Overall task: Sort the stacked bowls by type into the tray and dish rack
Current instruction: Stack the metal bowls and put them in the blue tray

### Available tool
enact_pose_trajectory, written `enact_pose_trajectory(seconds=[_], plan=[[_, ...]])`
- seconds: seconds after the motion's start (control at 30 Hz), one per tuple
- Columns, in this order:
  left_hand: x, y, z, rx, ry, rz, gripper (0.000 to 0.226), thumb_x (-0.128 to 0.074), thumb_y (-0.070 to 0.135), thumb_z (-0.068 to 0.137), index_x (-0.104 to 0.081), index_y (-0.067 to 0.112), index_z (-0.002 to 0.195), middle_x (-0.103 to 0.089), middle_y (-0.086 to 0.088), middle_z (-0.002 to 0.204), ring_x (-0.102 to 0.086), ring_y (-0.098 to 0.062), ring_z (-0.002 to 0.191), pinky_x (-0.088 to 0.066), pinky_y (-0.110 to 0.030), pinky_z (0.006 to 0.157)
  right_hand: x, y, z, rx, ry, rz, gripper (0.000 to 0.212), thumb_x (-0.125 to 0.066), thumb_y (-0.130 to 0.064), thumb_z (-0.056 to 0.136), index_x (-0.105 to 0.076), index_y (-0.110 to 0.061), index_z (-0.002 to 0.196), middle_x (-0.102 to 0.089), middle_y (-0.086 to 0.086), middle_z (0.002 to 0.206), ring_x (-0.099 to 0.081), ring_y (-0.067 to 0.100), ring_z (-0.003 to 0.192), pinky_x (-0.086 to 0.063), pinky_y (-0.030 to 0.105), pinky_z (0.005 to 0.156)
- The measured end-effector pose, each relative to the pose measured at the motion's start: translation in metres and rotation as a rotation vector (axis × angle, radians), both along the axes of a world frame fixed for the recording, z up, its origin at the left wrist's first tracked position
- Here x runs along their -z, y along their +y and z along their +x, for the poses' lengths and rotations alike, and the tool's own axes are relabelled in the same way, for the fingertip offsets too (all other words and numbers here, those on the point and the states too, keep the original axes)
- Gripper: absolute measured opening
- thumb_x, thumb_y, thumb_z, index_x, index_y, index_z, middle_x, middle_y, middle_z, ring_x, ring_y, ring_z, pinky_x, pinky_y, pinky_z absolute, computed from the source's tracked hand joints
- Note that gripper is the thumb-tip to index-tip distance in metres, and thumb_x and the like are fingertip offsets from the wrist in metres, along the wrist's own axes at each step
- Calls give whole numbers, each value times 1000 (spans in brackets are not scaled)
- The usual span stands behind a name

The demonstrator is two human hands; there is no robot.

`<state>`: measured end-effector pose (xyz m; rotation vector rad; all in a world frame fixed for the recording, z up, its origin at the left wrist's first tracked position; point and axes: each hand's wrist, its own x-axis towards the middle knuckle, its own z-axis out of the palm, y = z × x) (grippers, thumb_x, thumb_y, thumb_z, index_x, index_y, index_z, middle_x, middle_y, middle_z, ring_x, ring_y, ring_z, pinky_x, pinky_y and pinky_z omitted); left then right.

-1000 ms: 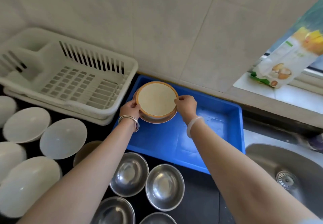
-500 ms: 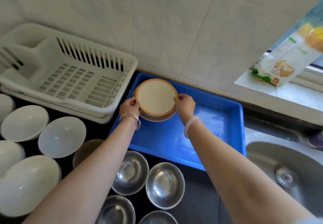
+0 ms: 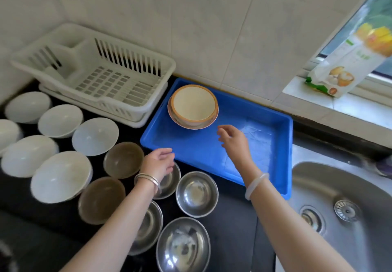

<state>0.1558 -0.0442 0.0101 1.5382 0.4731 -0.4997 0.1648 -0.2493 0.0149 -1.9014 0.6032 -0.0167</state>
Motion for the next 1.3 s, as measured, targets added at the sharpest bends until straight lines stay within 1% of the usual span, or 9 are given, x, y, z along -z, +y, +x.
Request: enact_pose_trajectory(seconds=[0.07,0.27,0.37,0.5,0.57,0.73,0.93,1.1,1.3], plan=[[3,12,-39,39,22,73,25,-55,4,89,-57,-1,113,-58,-15,98,-56,-14,70,-51,-17,59,5,3,-31,-51,39,50,15,-50,-23,93,-64,-24,97,-69,-4,93,-65,15,83,-51,34,78],[19,30,-110,293,25,306,32,-62,-1,81,-61,4,112,-65,-16,112,-59,-17,95,-46,-29,91,34,8,-112,-119,205,-53,13,-53,-25,91,-64,-24,83,-70,-1,83,-64,13,74,-49,30,72],[22,28,-122,387,-23,372,38,-61,-4,80,-59,4,118,-64,-16,118,-61,-20,103,-44,-21,89,47,14,-138,-150,304,-166,7,-57,-30,89,-57,-25,93,-64,-9,84,-61,14,76,-42,22,60],[27,25,-128,505,-112,506,41,-54,-6,82,-59,7,121,-64,-10,121,-60,-18,112,-43,-20,93,56,26,-143,-111,391,39,14,-59,-26,91,-51,-25,102,-61,-8,84,-66,11,63,-51,15,49],[28,23,-129,543,-145,591,38,-53,-4,83,-63,11,116,-67,-5,117,-61,-16,110,-44,-22,96,56,30,-139,-68,388,115,3,-57,-18,92,-58,-16,95,-65,1,86,-68,12,67,-54,15,51],[27,18,-130,532,-180,723,28,-52,3,83,-70,17,99,-72,1,102,-64,-15,98,-45,-21,81,49,29,-141,33,323,133,25,-51,-2,89,-61,-5,66,-63,8,71,-67,14,66,-54,14,49],[31,16,-127,482,-145,688,15,-61,18,82,-71,19,93,-74,3,93,-63,-11,83,-40,-19,69,28,10,-152,49,266,71,21,-52,-5,86,-69,-2,74,-66,0,63,-69,6,54,-57,19,55],[34,8,-116,409,-123,551,10,-69,18,77,-71,18,86,-73,0,91,-66,-15,87,-48,-24,76,10,-3,-161,48,239,52,21,-55,-9,84,-69,-8,68,-65,-10,53,-71,10,58,-53,15,54],[40,-3,-110,299,-115,427,14,-66,1,76,-70,12,85,-72,-4,87,-66,-16,87,-46,-25,78,12,-5,-180,44,256,-87,18,-61,-16,83,-72,-11,69,-73,1,65,-72,14,67,-59,37,76]])
